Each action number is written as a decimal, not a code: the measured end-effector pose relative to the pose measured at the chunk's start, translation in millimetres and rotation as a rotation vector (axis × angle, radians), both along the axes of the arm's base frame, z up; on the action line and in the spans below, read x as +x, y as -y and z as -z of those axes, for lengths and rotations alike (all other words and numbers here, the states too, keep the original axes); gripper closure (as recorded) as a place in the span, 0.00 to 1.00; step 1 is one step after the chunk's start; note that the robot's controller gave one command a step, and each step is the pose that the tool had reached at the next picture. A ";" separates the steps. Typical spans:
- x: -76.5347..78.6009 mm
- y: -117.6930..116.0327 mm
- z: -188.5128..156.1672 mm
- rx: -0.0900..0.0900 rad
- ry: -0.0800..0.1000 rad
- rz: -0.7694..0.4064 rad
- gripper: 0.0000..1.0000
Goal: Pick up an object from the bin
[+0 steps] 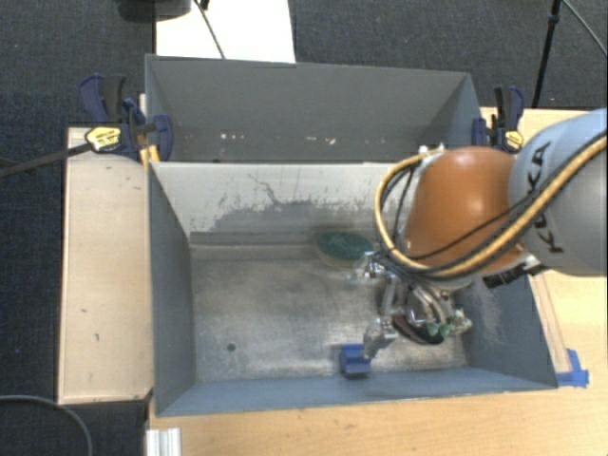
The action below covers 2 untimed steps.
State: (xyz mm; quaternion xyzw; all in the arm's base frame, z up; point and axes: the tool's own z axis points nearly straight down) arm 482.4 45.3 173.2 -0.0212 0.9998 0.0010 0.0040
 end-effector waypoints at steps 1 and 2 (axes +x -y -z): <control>2.9 -2.7 89.5 -0.001 -0.008 -0.046 0.00; -1.5 -2.9 88.4 -0.002 -0.024 -0.043 1.00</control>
Offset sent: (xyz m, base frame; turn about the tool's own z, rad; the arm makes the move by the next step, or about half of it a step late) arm 0.0002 0.0019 -0.0931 -0.0482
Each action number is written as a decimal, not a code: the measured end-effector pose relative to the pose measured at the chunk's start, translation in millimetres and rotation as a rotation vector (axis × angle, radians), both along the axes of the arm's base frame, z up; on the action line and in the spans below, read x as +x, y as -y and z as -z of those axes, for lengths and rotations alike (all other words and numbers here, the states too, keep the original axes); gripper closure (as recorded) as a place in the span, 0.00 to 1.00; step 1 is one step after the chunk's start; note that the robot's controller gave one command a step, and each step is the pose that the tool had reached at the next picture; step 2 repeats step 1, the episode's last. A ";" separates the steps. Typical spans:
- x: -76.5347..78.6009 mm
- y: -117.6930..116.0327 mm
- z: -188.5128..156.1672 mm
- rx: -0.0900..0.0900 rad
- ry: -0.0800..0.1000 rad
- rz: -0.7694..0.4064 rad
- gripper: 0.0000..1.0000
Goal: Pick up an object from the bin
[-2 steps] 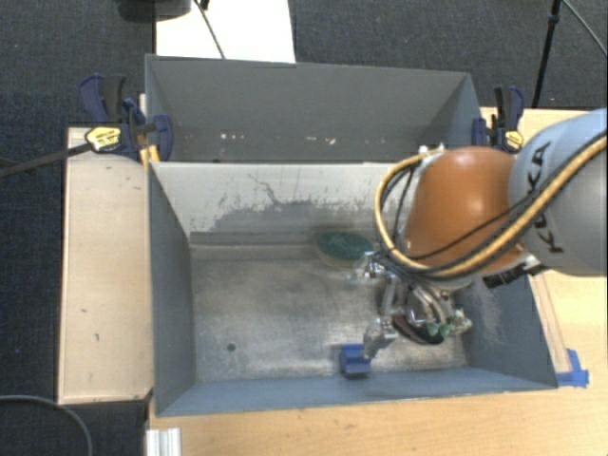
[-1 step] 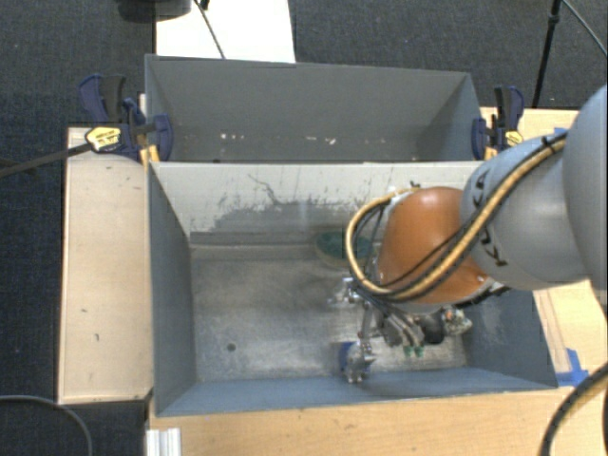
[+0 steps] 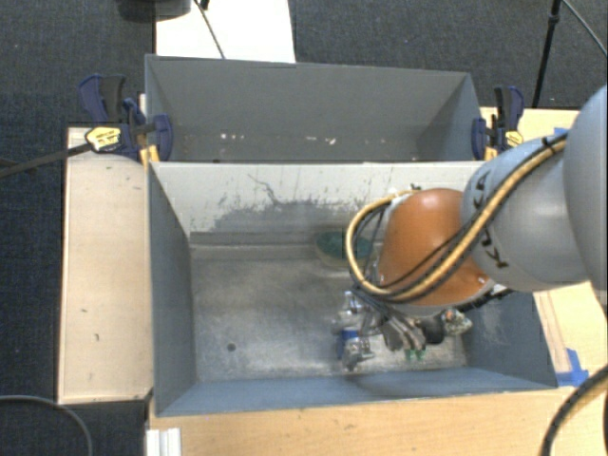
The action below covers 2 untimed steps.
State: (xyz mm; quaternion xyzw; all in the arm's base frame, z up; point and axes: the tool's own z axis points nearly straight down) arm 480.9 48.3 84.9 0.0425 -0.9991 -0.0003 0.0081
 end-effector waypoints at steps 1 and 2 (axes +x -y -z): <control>24.2 16.3 -135.9 0.001 0.025 -0.262 1.00; 24.2 16.3 -135.9 0.001 0.025 -0.262 1.00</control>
Offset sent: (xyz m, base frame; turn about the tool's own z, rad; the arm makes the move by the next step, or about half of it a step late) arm 0.0220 -0.0159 0.1328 -0.2622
